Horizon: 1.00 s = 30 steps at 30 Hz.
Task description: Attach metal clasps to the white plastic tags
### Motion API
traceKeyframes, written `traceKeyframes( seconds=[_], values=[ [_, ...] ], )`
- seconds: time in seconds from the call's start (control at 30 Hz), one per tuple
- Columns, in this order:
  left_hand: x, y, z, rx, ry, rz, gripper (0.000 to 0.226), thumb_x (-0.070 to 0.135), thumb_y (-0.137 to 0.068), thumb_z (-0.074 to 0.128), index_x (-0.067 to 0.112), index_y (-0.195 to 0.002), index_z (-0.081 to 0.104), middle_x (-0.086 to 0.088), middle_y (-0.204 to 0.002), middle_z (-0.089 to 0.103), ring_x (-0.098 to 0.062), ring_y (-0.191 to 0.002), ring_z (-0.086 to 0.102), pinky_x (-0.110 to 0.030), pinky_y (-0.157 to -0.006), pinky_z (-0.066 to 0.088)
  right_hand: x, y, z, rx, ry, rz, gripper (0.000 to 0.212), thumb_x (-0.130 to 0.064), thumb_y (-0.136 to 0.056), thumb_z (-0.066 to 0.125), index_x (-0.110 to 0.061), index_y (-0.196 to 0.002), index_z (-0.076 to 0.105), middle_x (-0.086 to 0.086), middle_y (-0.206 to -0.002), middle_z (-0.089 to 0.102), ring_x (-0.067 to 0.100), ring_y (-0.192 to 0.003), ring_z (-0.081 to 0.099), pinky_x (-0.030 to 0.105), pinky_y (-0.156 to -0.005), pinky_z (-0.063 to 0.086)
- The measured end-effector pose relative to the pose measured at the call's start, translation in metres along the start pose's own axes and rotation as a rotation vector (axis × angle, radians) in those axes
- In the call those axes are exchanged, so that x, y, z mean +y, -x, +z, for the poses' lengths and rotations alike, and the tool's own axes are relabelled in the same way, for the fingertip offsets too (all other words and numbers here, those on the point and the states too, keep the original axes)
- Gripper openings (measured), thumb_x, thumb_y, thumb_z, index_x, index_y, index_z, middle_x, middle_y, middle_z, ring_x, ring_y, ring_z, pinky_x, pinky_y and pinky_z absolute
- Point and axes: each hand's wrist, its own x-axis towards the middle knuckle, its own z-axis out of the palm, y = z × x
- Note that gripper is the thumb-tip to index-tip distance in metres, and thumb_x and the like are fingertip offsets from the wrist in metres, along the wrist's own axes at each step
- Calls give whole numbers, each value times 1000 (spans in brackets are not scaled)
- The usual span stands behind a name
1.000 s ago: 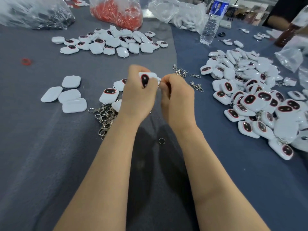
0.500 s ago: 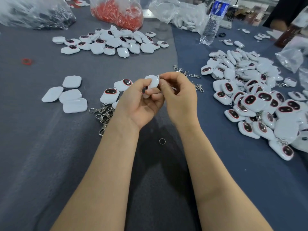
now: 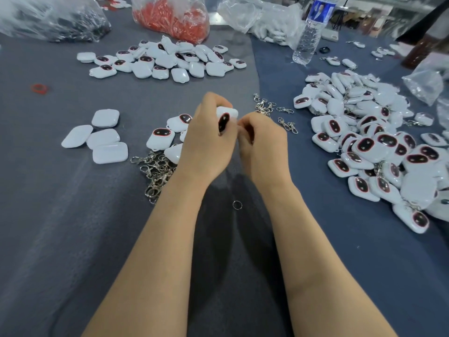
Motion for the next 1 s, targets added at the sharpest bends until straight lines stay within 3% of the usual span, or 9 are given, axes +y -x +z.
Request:
traceKeyframes(
  seconds=[0.1,0.2,0.27,0.37,0.5,0.67,0.77,0.83,1.0],
  values=[
    [-4,-2,1,72,33,-67,14,15,-92,53,15,-106,50,10,-86,54,-9,-76,51,-8,-65,37,2,0,-2,-8,-64,79,10,-9,-91,54,-9,-84,61,4,-85,61,16,-75,50,17,-63,34],
    [-3,-6,4,154,161,-217,20,17,-91,55,16,-109,46,0,-98,59,-25,-88,61,-32,-83,49,-2,-3,-6,-42,-229,215,15,-9,-94,50,-17,-94,62,0,-97,66,13,-88,59,18,-82,44],
    [0,-5,8,168,236,-277,25,18,-89,59,16,-108,43,-8,-106,59,-29,-88,64,-35,-77,54,-6,-6,-12,-49,-376,292,16,-14,-96,49,-23,-99,61,-4,-98,68,13,-91,63,33,-91,49],
    [13,-3,21,109,342,-293,22,17,-87,62,19,-100,45,-9,-96,62,-16,-68,62,-15,-51,48,-6,-10,-28,-33,-414,295,14,-19,-95,53,-21,-99,66,-5,-92,68,13,-89,64,43,-88,52],
    [39,-14,54,-5,385,-257,8,17,-91,53,24,-93,54,-5,-85,63,-11,-59,60,-29,-65,53,10,-11,-62,133,-384,369,17,-13,-90,55,-28,-89,62,2,-92,69,20,-85,63,45,-84,53],
    [79,-19,125,-206,355,-196,24,13,-92,53,8,-114,61,-14,-114,64,-35,-107,59,-46,-93,49,51,-8,-109,383,-274,513,7,-19,-89,57,-23,-93,59,1,-83,67,12,-69,58,34,-71,50],
    [90,-17,166,-293,344,-254,34,21,-91,57,7,-122,51,-9,-112,61,-30,-104,60,-33,-93,48,79,-5,-129,516,-147,575,9,-18,-88,56,-21,-97,57,-7,-80,64,8,-72,58,19,-69,45],
    [93,-12,191,-299,290,-260,30,24,-91,59,9,-116,52,-1,-103,57,-17,-95,56,-19,-80,41,95,-3,-138,555,-109,616,12,-14,-89,54,-21,-99,54,-14,-79,57,2,-73,53,8,-62,37],
    [99,-7,220,-312,217,-215,21,13,-91,53,10,-111,60,-6,-118,58,-17,-103,54,-21,-87,41,120,1,-142,576,-70,652,29,-9,-90,51,-15,-119,55,0,-123,55,10,-105,51,8,-78,31]
  ],
)
